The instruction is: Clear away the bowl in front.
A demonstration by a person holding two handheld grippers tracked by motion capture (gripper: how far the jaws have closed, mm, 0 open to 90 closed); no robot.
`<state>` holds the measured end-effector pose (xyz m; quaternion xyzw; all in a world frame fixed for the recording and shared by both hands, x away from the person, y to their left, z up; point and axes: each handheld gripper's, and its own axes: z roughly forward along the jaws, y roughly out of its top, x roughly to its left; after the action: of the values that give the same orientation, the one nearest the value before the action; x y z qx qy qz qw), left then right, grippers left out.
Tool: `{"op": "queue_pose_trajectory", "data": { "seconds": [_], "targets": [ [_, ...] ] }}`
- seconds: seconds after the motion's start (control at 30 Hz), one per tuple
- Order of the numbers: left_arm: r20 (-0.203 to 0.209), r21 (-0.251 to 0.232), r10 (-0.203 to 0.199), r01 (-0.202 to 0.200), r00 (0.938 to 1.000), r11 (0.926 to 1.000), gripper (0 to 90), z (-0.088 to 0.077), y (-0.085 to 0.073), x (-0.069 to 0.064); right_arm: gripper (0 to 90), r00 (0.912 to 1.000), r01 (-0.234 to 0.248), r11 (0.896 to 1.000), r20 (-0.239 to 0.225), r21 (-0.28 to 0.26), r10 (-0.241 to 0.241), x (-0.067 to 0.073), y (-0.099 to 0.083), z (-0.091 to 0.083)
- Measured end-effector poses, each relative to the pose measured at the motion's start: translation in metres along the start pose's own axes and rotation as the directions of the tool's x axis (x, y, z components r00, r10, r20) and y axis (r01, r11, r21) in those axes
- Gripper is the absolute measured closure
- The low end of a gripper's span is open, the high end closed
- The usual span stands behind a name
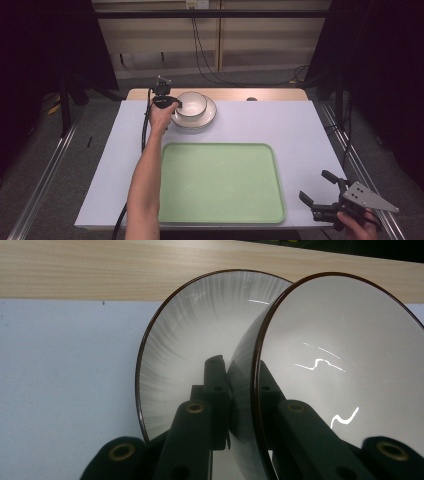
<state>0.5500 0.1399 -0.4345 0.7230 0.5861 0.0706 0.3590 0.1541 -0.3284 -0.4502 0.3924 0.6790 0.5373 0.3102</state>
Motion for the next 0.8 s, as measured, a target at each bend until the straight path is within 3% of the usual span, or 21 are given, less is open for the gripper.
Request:
{"op": "queue_pose_trajectory", "data": {
  "seconds": [0.03, 0.37, 0.8],
  "targets": [
    [0.003, -0.013, -0.013, 0.013, 0.9999, 0.9998, 82.2, -0.001, 0.0, -0.002, 0.0, 1.0, 0.0, 1.0, 0.001, 0.0, 0.0, 0.0, 0.0, 0.0],
    [0.023, -0.002, 0.02, -0.02, 0.9995, 0.9998, 82.2, -0.014, 0.001, -0.008, 0.0, 1.0, -0.001, 1.0, -0.008, -0.005, 0.001, 0.0, 0.0, 0.0],
    [0.042, -0.021, 0.035, -0.034, 0.9985, 0.9992, 82.2, -0.029, 0.002, -0.016, 0.0, 1.0, 0.008, 1.0, -0.004, -0.008, -0.008, -0.001, 0.001, 0.0]
  ]
}}
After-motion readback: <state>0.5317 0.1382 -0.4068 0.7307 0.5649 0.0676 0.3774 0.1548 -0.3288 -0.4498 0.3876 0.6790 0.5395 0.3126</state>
